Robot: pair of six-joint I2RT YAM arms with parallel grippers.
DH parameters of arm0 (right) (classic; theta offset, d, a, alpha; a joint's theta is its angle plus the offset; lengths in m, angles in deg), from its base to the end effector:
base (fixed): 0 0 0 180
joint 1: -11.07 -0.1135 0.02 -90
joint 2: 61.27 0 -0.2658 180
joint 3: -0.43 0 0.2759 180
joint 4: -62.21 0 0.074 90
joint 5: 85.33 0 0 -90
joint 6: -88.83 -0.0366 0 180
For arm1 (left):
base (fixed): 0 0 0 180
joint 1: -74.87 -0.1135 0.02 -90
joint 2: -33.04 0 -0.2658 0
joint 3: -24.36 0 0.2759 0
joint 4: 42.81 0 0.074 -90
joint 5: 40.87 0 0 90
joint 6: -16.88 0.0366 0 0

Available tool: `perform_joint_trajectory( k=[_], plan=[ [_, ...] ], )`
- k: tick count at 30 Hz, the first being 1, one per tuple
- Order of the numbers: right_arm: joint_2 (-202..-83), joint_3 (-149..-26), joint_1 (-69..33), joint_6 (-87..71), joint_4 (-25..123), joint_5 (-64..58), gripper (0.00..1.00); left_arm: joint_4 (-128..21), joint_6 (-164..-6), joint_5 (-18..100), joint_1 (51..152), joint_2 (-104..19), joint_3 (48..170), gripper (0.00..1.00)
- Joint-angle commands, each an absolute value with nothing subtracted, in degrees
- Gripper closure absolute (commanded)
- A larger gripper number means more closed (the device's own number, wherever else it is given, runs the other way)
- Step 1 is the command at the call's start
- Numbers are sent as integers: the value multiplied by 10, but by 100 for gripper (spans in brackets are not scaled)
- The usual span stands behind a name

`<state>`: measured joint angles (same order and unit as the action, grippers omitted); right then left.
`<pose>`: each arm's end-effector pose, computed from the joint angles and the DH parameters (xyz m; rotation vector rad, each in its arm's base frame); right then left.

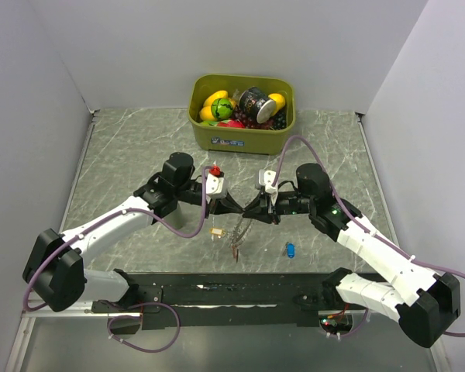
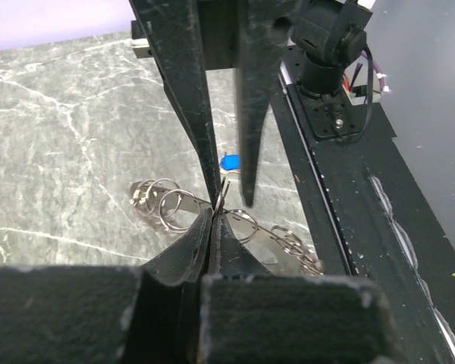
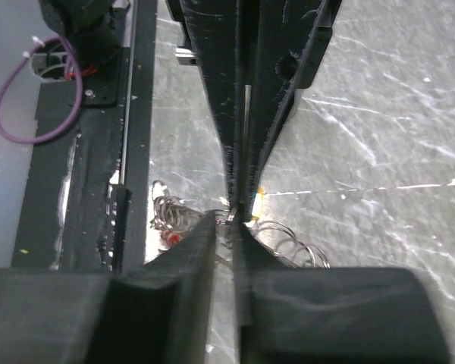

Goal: Put the keys on the keyring

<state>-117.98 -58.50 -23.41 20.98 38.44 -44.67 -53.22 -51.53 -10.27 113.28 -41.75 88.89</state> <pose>0.1828 0.1592 0.3104 -1.3791 1.3474 0.9749 0.2221 -0.2163 0.2881 1.5008 1.1927 -1.1866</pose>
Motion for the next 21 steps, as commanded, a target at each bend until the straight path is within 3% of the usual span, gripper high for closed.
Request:
perform_joint_trajectory(
  k=[1,4,8,10,16,21],
  plan=[
    [-1168,-605,-241,207,424,-484,73,-497,-497,-89,1137,-400,886,99],
    [-1166,-605,-241,205,424,-477,76,-497,-495,-85,1138,-398,886,99],
    [-1166,-606,-240,205,420,-459,88,-498,-496,-86,1138,-398,885,99],
    [-1165,-604,-241,198,424,-451,100,-498,-497,-86,1138,-397,884,99],
    [-1155,-589,-240,201,442,-439,100,-488,-508,-84,1137,-397,885,99],
    [-1161,-594,-240,202,439,-450,100,-461,-524,-83,1139,-397,881,79]
  ],
)
